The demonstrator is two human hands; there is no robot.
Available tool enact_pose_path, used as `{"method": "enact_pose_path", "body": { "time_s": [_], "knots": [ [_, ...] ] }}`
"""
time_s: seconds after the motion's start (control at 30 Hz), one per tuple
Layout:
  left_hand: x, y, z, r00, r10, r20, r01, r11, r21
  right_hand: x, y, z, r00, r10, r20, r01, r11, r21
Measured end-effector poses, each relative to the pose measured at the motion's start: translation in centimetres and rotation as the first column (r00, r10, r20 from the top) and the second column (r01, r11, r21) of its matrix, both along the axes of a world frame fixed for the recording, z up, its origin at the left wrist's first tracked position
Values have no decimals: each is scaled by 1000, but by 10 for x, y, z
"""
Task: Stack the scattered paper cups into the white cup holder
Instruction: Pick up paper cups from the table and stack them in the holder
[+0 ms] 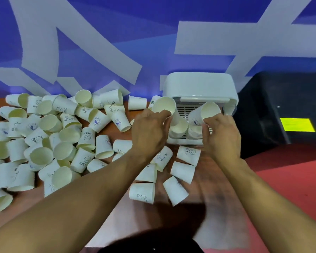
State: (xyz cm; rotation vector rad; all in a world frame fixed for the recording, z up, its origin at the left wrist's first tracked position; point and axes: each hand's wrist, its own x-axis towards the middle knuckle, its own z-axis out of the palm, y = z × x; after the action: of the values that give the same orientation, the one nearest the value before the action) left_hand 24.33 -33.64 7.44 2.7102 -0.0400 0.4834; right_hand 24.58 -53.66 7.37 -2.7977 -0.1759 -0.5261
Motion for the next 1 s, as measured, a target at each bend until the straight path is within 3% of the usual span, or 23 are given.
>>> {"method": "enact_pose_path", "body": {
  "time_s": [0.37,0.57,0.67,0.87,1.0],
  "knots": [
    [16,-25,-19,995,-23,-98,30,997,75,17,-24,-46,986,-1,-165,-10,998,-63],
    [22,-33,-24,996,-25,-89,35,993,110,29,-22,-61,976,72,-206,-101,986,-133],
    [25,-36,-28,994,-42,-97,53,991,120,34,-19,-70,975,93,-202,-110,991,-70],
    [29,-38,-39,982,-111,-151,140,970,197,35,-15,-85,970,150,-190,-170,981,-93],
    [29,-35,-46,974,-161,-157,198,947,254,32,-15,-96,966,112,-234,-122,992,-27]
  ]
}}
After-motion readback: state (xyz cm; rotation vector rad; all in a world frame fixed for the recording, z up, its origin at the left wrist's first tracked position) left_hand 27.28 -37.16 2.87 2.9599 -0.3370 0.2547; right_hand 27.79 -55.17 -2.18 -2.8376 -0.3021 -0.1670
